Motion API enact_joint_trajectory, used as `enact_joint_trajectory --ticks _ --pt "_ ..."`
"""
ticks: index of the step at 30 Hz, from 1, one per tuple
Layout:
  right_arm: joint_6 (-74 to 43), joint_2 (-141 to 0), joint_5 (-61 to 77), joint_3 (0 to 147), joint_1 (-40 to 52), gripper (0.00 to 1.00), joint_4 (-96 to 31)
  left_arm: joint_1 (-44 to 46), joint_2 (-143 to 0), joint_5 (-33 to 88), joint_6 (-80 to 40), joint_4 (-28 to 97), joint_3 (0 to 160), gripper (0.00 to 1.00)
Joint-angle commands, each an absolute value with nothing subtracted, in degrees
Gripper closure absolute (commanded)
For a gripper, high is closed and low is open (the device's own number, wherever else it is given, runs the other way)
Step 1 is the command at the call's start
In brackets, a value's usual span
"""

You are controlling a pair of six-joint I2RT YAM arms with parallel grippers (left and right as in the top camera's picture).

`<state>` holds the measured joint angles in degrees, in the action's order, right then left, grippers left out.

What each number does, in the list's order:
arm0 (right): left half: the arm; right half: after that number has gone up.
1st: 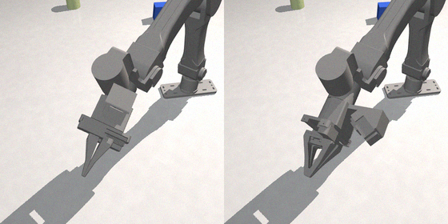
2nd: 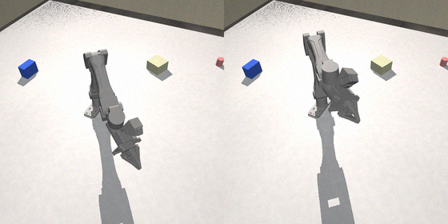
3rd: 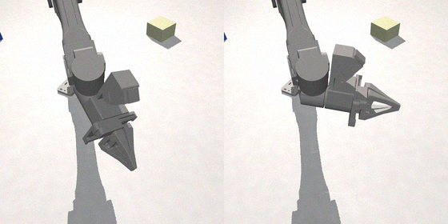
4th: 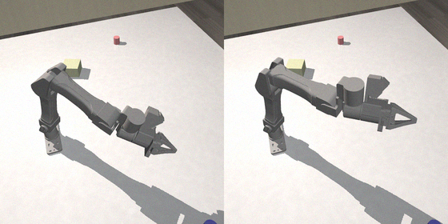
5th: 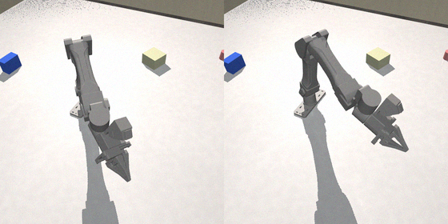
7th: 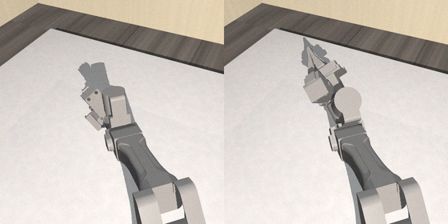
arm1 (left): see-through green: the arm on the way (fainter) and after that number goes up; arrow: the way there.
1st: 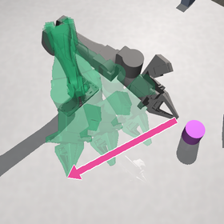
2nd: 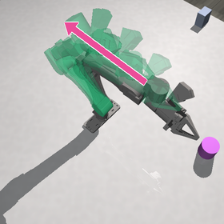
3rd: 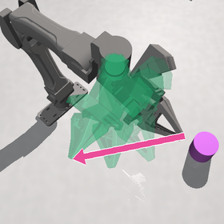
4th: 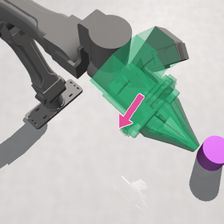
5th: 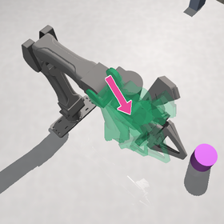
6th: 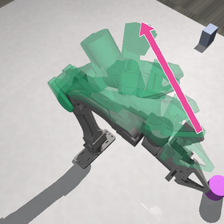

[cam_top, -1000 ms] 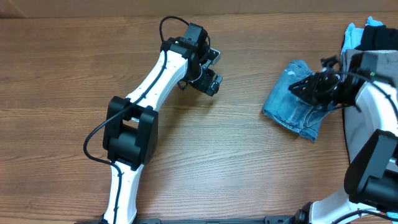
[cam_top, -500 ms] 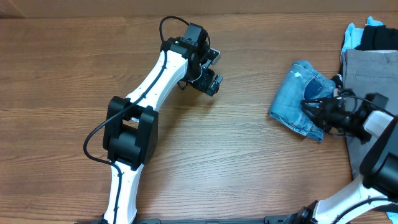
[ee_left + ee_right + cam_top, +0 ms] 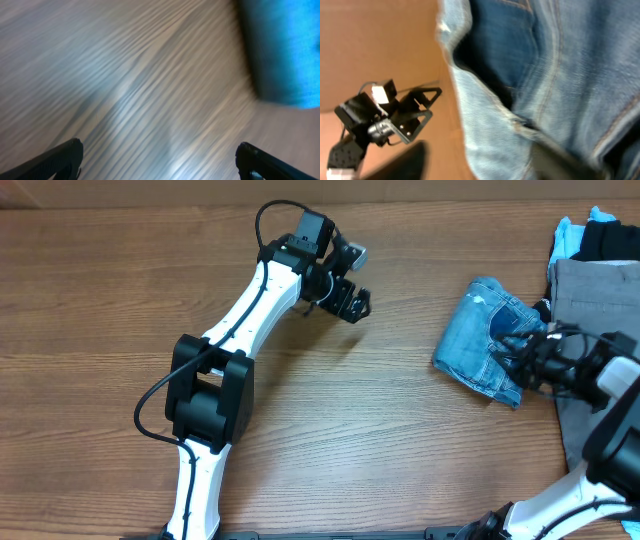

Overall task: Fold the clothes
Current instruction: 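Grasp the folded jeans with the right gripper and drag them rightward toward the stack, then reach the left gripper to the jeans bundle and grasp its edge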

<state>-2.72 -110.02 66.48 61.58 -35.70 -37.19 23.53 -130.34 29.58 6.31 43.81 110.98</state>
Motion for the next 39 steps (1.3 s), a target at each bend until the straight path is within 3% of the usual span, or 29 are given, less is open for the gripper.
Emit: enact_joint_trajectory --ticks 1,7,17,24,39 --pt "-1.98 -101.58 61.93 67.61 -36.49 0.0 -40.4 23.55 -130.85 44.95 5.96 39.97 111.15 0.0" --pt "-6.17 -93.1 56.16 73.56 -36.42 0.0 -44.51 27.31 -130.96 47.7 -1.39 28.75 111.15 0.0" --pt "-6.0 -90.13 54.85 74.0 -36.45 0.0 -47.09 36.99 -132.79 44.36 -2.9 23.7 111.15 0.0" --pt "-6.0 -90.13 54.43 74.0 -36.38 0.0 -47.35 37.54 -138.15 41.74 -13.47 20.86 111.15 0.0" --pt "-4.03 -90.13 48.27 73.95 -36.38 0.0 -50.94 37.6 -142.82 46.81 -16.16 12.6 111.15 0.0"
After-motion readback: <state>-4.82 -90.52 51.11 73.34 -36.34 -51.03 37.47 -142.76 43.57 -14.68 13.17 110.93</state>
